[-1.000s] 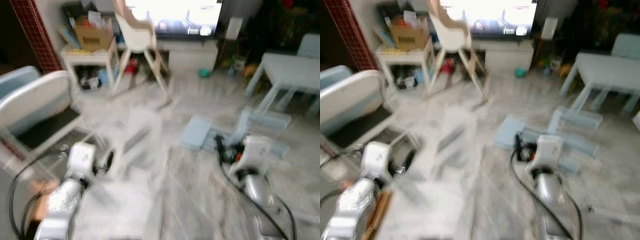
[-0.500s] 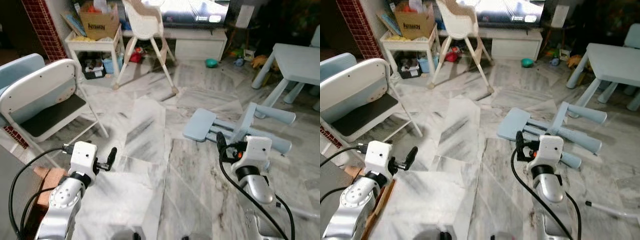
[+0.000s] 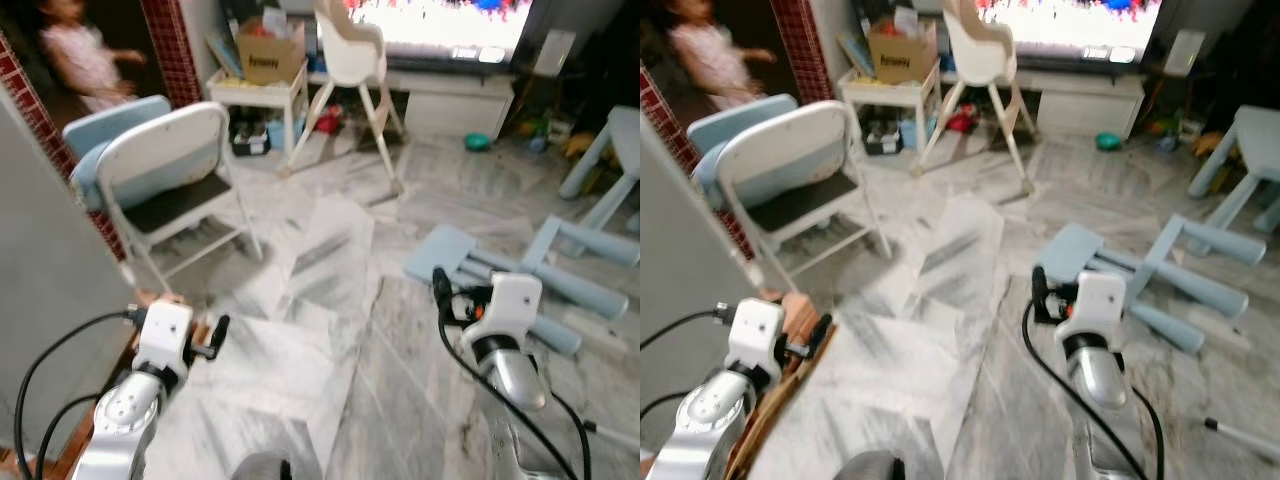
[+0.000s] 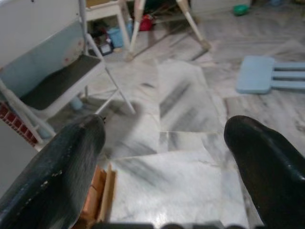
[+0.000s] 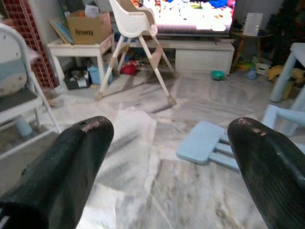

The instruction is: Restocking fridge

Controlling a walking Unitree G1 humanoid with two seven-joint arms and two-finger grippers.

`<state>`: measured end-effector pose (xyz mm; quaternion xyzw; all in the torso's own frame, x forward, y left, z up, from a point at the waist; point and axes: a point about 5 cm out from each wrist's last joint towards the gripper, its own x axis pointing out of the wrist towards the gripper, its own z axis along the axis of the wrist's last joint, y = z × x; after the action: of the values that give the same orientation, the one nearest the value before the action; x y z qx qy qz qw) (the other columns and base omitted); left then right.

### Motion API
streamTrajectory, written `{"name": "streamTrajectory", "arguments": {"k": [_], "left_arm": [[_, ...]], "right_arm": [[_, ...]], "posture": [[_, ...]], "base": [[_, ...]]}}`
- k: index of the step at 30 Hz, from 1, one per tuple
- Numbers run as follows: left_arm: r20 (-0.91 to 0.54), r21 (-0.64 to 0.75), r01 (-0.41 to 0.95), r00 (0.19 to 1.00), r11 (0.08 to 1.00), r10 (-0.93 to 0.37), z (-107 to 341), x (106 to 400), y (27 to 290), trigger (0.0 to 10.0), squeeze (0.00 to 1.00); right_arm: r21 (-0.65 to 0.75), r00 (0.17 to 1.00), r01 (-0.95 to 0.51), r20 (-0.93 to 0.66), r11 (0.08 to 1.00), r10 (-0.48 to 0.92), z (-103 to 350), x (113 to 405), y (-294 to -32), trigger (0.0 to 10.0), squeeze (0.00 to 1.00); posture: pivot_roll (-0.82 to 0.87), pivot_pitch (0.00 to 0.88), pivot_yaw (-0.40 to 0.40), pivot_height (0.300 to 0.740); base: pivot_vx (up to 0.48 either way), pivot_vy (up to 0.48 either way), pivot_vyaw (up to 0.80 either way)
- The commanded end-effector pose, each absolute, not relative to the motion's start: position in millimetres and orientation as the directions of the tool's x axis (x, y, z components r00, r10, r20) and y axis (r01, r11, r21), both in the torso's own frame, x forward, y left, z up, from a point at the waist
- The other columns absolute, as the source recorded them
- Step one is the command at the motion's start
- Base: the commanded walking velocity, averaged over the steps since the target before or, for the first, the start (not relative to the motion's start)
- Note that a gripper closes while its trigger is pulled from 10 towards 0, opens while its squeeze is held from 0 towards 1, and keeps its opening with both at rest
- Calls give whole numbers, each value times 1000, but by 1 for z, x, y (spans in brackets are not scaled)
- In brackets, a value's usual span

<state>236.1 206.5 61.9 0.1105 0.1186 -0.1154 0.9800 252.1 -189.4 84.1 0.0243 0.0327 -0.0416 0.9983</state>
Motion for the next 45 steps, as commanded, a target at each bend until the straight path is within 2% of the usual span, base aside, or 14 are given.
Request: {"name": "streamTrajectory", "arguments": {"k": [1, 4, 9, 15, 45], "left_arm": [[-256, 197, 255, 946, 947, -202, 64, 236, 211, 10000, 0], [-235, 200, 273, 946, 941, -225, 70, 238, 218, 10000, 0], [-217, 116, 199, 961, 973, -171, 74, 240, 225, 10000, 0], [-236, 106, 182, 960, 978, -153, 62, 226, 212, 10000, 0], [-242, 104, 179, 959, 978, -150, 61, 228, 205, 10000, 0]], "right_arm": [[42, 995, 87, -61, 995, -85, 86, 253, -190, 10000, 0], [39, 993, 101, -58, 994, -99, 86, 254, -194, 10000, 0], [40, 993, 106, -53, 994, -104, 89, 257, -194, 10000, 0], [38, 994, 95, -66, 995, -92, 86, 255, -193, 10000, 0], [32, 994, 87, -73, 996, -84, 84, 261, -194, 10000, 0]], "posture": [[36, 0, 5, 740], [46, 0, -14, 740], [47, 0, -10, 740], [47, 0, -10, 740], [53, 0, -22, 740]], "base": [[0, 0, 0], [0, 0, 0], [0, 0, 0], [0, 0, 0], [0, 438, 0]]}}
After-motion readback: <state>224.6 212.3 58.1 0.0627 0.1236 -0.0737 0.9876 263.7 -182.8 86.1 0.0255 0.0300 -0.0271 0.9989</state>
